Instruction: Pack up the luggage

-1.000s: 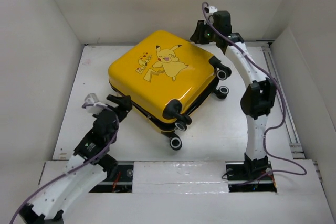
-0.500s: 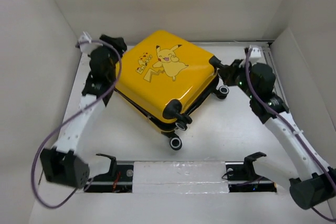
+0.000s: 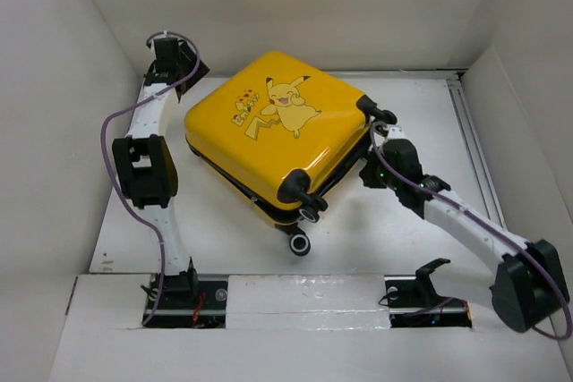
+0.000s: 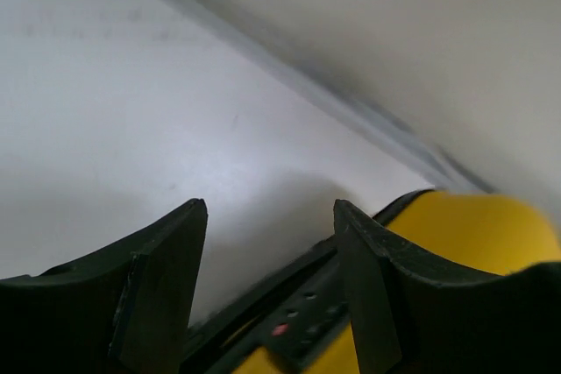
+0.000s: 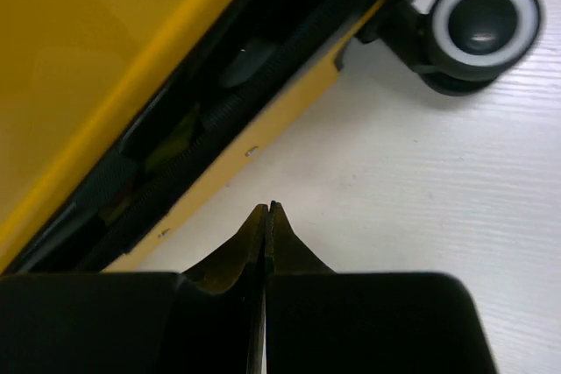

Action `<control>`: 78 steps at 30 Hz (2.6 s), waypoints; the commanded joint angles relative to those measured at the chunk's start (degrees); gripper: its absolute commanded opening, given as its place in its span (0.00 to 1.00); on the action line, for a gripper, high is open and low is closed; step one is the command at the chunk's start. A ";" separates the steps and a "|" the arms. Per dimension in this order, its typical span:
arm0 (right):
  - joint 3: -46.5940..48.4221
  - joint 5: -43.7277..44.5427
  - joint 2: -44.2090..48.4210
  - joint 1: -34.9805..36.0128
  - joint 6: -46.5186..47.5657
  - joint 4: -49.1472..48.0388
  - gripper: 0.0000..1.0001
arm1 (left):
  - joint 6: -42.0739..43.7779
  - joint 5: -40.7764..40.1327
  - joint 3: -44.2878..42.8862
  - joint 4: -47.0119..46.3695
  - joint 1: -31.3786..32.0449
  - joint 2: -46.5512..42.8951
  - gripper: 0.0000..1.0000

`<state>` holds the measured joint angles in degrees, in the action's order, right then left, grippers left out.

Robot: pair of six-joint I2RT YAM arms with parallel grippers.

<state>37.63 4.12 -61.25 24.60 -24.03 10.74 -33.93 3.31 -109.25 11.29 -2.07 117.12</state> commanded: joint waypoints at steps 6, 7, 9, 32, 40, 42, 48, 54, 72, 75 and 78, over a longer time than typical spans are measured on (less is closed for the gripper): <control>17.47 -3.86 -17.47 3.43 1.19 -9.50 0.00 | -2.88 6.80 18.34 -7.13 0.92 -5.22 0.55; 18.96 -4.47 -18.97 4.48 1.18 -11.34 0.00 | -4.20 6.01 25.68 -9.16 1.44 -6.71 0.55; 24.58 -5.34 -24.23 5.01 1.18 -12.06 0.00 | -9.71 7.66 36.07 -21.22 2.67 -13.56 0.55; 95.18 -19.50 -60.22 7.05 9.97 15.36 0.24 | -22.93 -21.47 93.35 -14.56 31.16 -87.56 0.52; 71.75 -17.04 -37.21 5.02 11.02 4.40 0.63 | -14.41 -35.38 81.14 -10.58 31.16 -94.02 0.64; 63.40 -15.47 -27.20 5.02 11.02 -2.28 0.59 | -13.88 -35.39 79.46 -14.09 31.16 -92.08 0.68; 25.78 -7.12 -4.61 18.36 13.48 -18.38 0.19 | -11.77 -38.28 77.71 -25.60 31.16 -86.64 0.86; 5.99 -14.40 1.21 20.92 8.92 -18.65 0.00 | -9.40 -38.66 66.55 -23.95 28.63 -72.42 0.96; -6.35 7.03 5.63 26.03 -0.04 -23.32 0.22 | -17.14 0.20 54.43 -32.03 1.01 -46.48 0.92; -4.40 11.51 4.48 24.71 -2.06 -18.23 0.05 | -14.33 -0.51 39.42 -25.54 0.49 -34.45 0.92; -4.93 12.84 4.48 22.43 -3.13 -17.51 0.01 | -6.61 -0.68 19.79 -13.25 0.48 -20.42 0.91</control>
<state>30.44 12.40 -57.04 48.53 -24.71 -7.92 -46.68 -1.10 -75.09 -8.95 -1.45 89.12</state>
